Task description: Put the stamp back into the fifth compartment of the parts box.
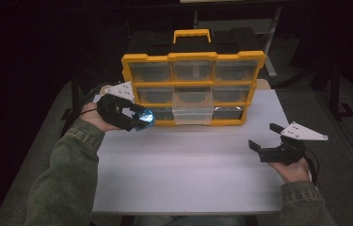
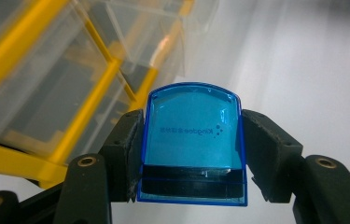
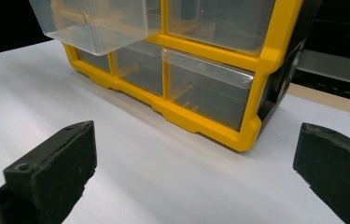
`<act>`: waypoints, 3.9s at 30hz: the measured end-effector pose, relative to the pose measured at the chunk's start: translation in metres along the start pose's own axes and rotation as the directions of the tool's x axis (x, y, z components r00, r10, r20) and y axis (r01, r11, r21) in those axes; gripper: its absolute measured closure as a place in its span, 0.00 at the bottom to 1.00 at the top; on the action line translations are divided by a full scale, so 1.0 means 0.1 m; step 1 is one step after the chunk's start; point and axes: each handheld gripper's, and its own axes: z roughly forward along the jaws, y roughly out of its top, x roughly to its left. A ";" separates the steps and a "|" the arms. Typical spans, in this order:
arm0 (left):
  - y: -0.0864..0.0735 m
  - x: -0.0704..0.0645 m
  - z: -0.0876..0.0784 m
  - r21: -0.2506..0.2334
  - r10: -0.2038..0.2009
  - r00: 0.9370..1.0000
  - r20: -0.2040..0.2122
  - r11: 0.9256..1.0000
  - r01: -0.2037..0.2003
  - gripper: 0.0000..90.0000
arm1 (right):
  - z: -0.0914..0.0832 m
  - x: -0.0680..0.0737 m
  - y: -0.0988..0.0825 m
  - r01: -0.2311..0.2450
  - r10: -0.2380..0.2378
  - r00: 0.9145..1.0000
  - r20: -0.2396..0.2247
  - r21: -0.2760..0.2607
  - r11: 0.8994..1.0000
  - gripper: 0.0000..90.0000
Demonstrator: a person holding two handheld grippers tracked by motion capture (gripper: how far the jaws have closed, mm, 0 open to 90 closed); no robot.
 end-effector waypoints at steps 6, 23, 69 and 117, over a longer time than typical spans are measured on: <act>0.11 0.02 -0.08 0.004 0.018 1.000 -0.011 1.000 -0.018 0.46 | 0.00 0.00 0.00 0.003 -0.003 1.000 0.000 0.000 1.000 0.00; 0.47 0.05 -0.18 0.035 0.062 0.998 -0.029 0.998 -0.061 0.46 | 0.00 0.01 0.00 0.002 -0.002 1.000 0.000 0.002 1.000 0.00; 1.32 0.02 0.43 0.081 0.144 0.988 0.051 0.986 -0.148 0.46 | -0.05 -0.01 -0.01 -0.011 0.011 1.000 0.005 -0.005 1.000 0.00; 1.32 0.04 0.66 0.067 0.069 0.997 0.018 0.995 -0.070 0.07 | -0.05 0.00 -0.02 -0.012 0.012 1.000 -0.005 0.003 1.000 0.00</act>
